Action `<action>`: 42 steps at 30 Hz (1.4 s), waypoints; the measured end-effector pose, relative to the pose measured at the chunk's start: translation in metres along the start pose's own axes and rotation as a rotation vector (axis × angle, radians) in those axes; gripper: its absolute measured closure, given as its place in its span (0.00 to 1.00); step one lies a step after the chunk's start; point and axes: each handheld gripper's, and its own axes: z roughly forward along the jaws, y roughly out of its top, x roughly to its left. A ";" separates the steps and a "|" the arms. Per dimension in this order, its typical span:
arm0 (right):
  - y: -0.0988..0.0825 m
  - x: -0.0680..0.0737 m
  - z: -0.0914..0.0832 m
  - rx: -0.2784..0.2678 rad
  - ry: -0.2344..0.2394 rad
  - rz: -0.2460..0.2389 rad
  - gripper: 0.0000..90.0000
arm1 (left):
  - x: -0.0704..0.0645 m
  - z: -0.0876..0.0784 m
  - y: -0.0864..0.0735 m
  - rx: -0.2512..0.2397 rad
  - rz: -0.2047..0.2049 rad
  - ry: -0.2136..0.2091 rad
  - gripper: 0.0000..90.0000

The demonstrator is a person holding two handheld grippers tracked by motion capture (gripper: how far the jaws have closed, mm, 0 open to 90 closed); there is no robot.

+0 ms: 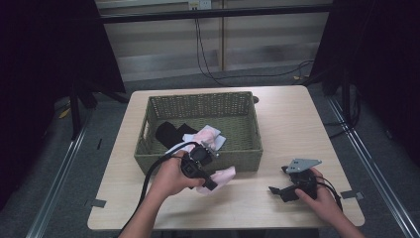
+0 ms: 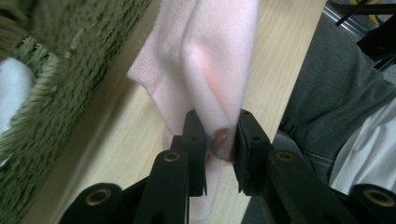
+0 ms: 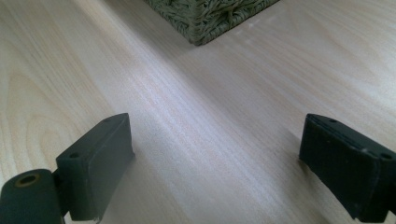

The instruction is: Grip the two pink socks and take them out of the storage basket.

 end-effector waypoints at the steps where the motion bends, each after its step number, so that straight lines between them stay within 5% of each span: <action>1: 0.000 0.000 0.000 0.000 0.000 0.000 0.10 | 0.000 0.002 0.000 -0.002 -0.002 -0.005 0.84; 14: 0.000 0.000 0.000 0.000 0.000 0.000 0.10 | 0.004 0.023 -0.006 0.013 -0.003 0.008 0.82; 19: 0.000 0.000 0.000 0.000 0.000 0.000 0.10 | 0.004 0.025 -0.006 0.001 0.000 0.028 0.61; 30: 0.000 0.000 0.000 0.000 0.000 0.000 0.10 | -0.001 -0.017 0.009 -0.067 0.036 0.056 0.50; 42: 0.000 0.000 0.000 0.000 0.000 0.000 0.10 | 0.011 -0.058 0.030 -0.104 -0.015 0.124 0.35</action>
